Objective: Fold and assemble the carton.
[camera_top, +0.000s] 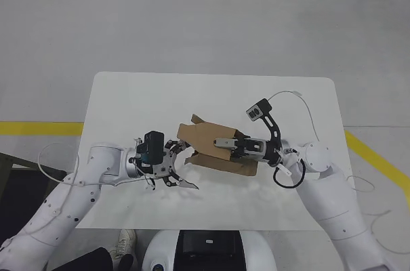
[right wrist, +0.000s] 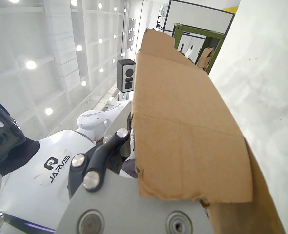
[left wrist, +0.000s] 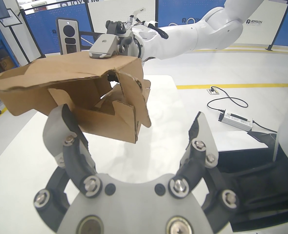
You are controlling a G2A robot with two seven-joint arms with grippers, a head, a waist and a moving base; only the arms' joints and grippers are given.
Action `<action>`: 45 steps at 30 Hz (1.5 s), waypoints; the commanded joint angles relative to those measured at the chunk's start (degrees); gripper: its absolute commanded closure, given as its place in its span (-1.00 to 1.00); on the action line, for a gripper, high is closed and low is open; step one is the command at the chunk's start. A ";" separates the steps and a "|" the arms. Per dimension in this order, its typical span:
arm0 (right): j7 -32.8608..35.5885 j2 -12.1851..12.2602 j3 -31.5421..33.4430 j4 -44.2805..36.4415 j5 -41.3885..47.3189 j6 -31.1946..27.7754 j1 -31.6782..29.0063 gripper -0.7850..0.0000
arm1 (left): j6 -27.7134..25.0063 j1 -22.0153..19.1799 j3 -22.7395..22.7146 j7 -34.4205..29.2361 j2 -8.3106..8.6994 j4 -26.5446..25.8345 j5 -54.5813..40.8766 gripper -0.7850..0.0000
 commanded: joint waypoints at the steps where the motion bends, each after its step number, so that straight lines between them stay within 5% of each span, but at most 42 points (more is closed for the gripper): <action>1: 0.24 -0.01 -0.09 0.06 0.09 -0.04 0.04 1.00 | 0.00 -0.41 0.66 0.22 0.30 0.06 -0.36 -1.00; 30: 3.61 -0.25 -1.28 0.40 2.89 0.25 0.58 1.00 | 0.00 -4.41 6.35 3.12 3.13 1.40 -5.63 -1.00; 45: 4.87 -0.42 -1.85 1.05 3.60 0.07 1.01 1.00 | 0.00 -7.81 11.83 6.75 5.08 2.93 -8.45 -0.65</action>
